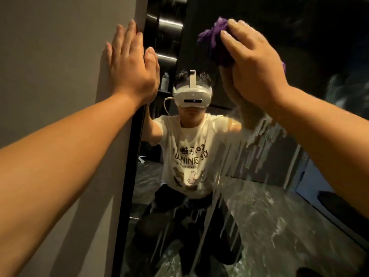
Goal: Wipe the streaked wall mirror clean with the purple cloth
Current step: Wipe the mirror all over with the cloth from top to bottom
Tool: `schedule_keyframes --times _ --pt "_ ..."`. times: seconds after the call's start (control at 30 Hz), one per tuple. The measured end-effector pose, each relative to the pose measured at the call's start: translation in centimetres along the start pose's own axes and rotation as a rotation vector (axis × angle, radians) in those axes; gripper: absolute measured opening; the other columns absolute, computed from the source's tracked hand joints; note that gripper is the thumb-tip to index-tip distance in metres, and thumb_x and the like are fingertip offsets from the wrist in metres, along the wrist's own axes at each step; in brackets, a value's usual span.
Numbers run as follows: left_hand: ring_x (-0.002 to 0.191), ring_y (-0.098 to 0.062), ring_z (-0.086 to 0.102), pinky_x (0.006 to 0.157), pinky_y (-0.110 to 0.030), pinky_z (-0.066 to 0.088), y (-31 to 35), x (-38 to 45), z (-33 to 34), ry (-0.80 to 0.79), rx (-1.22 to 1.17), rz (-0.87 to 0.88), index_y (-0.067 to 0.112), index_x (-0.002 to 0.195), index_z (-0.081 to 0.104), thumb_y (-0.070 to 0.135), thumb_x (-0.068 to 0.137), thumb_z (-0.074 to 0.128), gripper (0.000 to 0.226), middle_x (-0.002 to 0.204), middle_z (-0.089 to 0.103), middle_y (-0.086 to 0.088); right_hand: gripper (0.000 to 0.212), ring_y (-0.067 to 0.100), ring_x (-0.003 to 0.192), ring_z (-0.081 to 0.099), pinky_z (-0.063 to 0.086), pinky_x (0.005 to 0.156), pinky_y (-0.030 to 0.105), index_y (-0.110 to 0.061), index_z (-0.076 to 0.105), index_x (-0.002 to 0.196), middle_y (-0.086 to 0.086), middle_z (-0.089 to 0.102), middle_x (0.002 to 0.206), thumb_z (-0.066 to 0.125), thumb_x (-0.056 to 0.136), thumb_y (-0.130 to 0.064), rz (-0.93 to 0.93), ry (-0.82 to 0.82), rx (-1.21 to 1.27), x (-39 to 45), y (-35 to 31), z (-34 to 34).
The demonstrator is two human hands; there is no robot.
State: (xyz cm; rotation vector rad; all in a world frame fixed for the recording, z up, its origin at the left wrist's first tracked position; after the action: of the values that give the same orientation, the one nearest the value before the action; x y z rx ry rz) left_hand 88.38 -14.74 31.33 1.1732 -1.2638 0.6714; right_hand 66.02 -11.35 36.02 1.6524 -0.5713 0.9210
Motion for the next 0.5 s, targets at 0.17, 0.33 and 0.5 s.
schedule_keyframes --times 0.17,0.33,0.5 --pt "0.151 -0.022 0.005 0.122 -0.045 0.0 0.1 -0.1 -0.1 -0.008 -0.01 0.007 0.01 0.151 0.028 0.036 0.1 0.021 0.058 0.163 0.015 -0.005 0.044 0.037 0.14 0.033 0.03 0.115 0.052 -0.006 0.045 0.141 0.018 0.038 0.15 0.05 0.098 -0.01 -0.247 -0.159 0.124 -7.1 -10.6 3.2" --pt "0.151 -0.02 0.003 0.122 -0.043 0.001 0.4 -0.7 -0.1 -0.008 0.008 -0.022 0.011 0.155 0.018 0.038 0.101 0.02 0.06 0.163 0.011 -0.006 0.043 0.018 0.137 0.042 0.032 0.115 0.033 -0.006 0.05 0.138 0.01 0.048 0.146 0.04 0.106 -0.033 -0.682 -0.426 0.47 -29.2 -24.5 6.1" --pt "0.151 -0.021 -0.001 0.122 -0.045 0.002 0.8 -1.9 0.0 -0.064 0.076 -0.067 0.009 0.156 0.006 0.039 0.102 0.021 0.063 0.164 0.003 -0.008 0.044 0.012 0.129 0.048 0.025 0.114 0.015 0.007 0.043 0.137 0.012 0.054 0.138 0.049 0.103 -0.021 -0.462 -0.378 1.033 -30.8 -21.9 5.6"
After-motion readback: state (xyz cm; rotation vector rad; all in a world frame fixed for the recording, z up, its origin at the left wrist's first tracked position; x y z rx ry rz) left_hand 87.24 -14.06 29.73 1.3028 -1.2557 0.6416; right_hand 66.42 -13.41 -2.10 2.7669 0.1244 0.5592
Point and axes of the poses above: each hand's wrist, its own x-axis towards the middle knuckle, its own z-axis out of the palm, y = z × x, the point moved 9 cm from there along x, towards the middle knuckle
